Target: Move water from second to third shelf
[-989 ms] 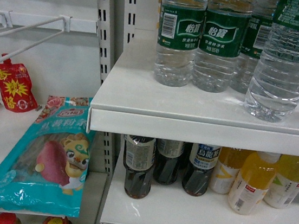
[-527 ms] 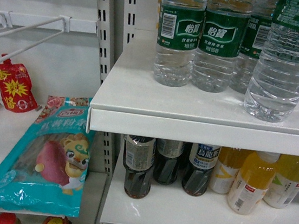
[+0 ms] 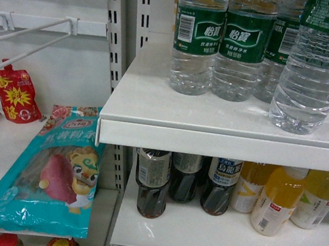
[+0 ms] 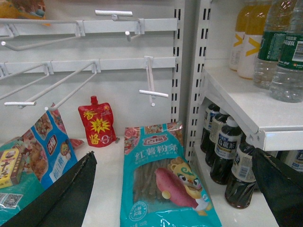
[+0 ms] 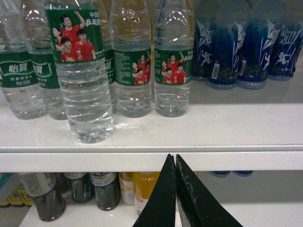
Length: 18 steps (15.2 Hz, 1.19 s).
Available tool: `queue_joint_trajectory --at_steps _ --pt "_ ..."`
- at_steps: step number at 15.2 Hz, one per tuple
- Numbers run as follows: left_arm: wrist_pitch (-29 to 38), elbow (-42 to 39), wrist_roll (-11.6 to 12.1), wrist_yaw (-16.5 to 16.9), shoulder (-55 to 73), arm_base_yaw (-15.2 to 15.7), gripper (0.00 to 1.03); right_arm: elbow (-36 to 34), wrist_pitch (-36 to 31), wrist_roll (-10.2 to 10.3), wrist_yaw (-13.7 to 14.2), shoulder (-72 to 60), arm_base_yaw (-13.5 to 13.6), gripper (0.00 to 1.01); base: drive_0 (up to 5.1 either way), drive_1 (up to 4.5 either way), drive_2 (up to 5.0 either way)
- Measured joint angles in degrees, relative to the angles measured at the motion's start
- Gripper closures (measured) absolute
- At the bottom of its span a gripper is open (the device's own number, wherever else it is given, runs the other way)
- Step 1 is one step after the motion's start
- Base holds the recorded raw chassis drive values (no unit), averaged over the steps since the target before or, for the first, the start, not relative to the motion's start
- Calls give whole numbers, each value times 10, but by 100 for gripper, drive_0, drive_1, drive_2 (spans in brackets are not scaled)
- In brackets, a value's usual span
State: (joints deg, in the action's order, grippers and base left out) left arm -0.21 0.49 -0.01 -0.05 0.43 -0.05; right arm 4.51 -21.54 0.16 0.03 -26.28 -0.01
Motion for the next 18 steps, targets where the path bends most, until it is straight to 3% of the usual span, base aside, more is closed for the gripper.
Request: queue_joint_trajectory --at_steps 12,13,14,18 --pt "0 0 0 0 0 0 5 -38 109 0 0 158 0 99 0 0 0" --pt "0 0 0 0 0 0 5 -38 125 0 0 169 0 99 0 0 0" --pt "0 0 0 0 0 0 5 -38 214 0 -1 229 0 99 0 0 0" --pt "0 0 0 0 0 0 5 -38 217 0 0 261 0 99 0 0 0"
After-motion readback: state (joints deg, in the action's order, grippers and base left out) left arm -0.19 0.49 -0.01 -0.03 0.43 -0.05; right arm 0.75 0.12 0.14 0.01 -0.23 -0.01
